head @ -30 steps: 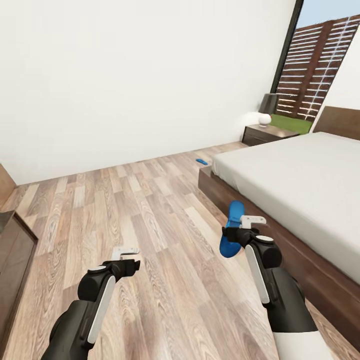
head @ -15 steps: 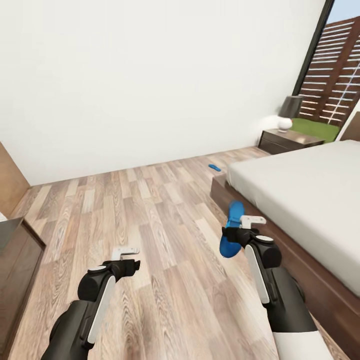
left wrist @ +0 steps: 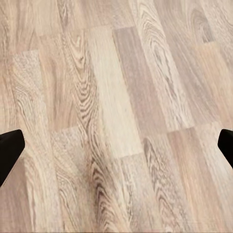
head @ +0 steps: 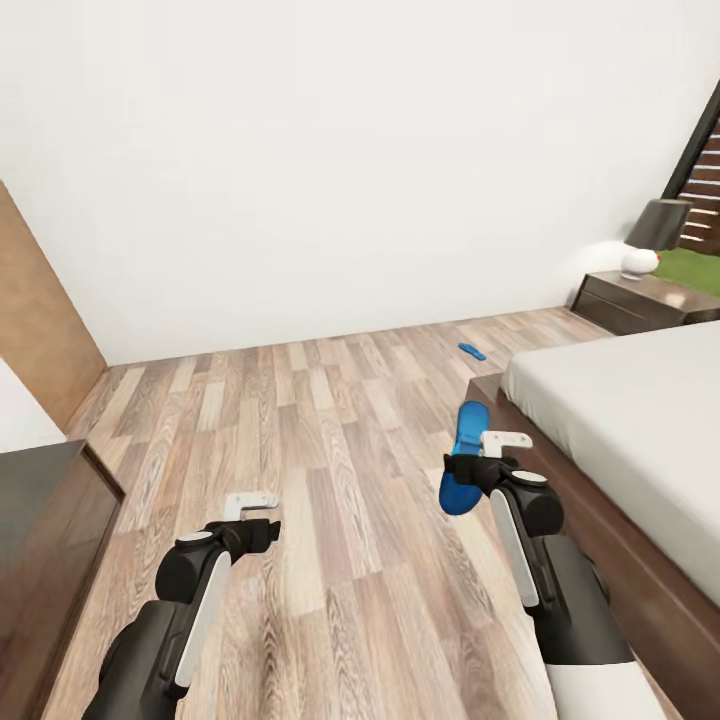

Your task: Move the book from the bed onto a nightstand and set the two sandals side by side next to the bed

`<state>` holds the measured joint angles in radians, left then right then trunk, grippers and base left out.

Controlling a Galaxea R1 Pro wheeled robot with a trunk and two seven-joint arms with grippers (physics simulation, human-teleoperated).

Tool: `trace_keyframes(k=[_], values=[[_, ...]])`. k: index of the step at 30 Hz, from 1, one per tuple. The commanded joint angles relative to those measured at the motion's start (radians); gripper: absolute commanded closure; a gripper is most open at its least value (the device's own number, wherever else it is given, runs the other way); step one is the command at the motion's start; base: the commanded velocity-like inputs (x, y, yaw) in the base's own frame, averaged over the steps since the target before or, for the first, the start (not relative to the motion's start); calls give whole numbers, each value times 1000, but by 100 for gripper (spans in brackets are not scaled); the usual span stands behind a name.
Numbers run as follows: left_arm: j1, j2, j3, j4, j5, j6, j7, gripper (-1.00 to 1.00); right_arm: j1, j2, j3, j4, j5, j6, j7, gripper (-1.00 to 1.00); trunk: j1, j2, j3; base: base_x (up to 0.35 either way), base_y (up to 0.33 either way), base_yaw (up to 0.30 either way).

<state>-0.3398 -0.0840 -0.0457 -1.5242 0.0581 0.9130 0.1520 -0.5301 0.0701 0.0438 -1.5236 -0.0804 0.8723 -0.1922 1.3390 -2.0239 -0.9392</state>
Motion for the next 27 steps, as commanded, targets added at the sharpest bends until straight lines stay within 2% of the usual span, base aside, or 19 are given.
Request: trace_keyframes(k=[1, 11, 21, 27], values=[[-1, 0, -1, -1, 6, 4, 8, -100, 0, 0, 1, -1, -9, 4, -9, 100, -3, 7, 2, 335, 0, 198], [-1, 0, -1, -1, 6, 4, 8, -100, 0, -1, 1, 2, -9, 4, -9, 100, -42, 77, 32, 335, 0, 62], [-1, 0, -1, -1, 6, 4, 8, -100, 0, 0, 1, 0, -9, 4, -9, 100, -80, 147, 64, 335, 0, 220], [-1, 0, -2, -1, 9, 4, 8, -100, 1, -1, -1, -20, -9, 0, -9, 100, -103, 189, 82, 335, 0, 48]])
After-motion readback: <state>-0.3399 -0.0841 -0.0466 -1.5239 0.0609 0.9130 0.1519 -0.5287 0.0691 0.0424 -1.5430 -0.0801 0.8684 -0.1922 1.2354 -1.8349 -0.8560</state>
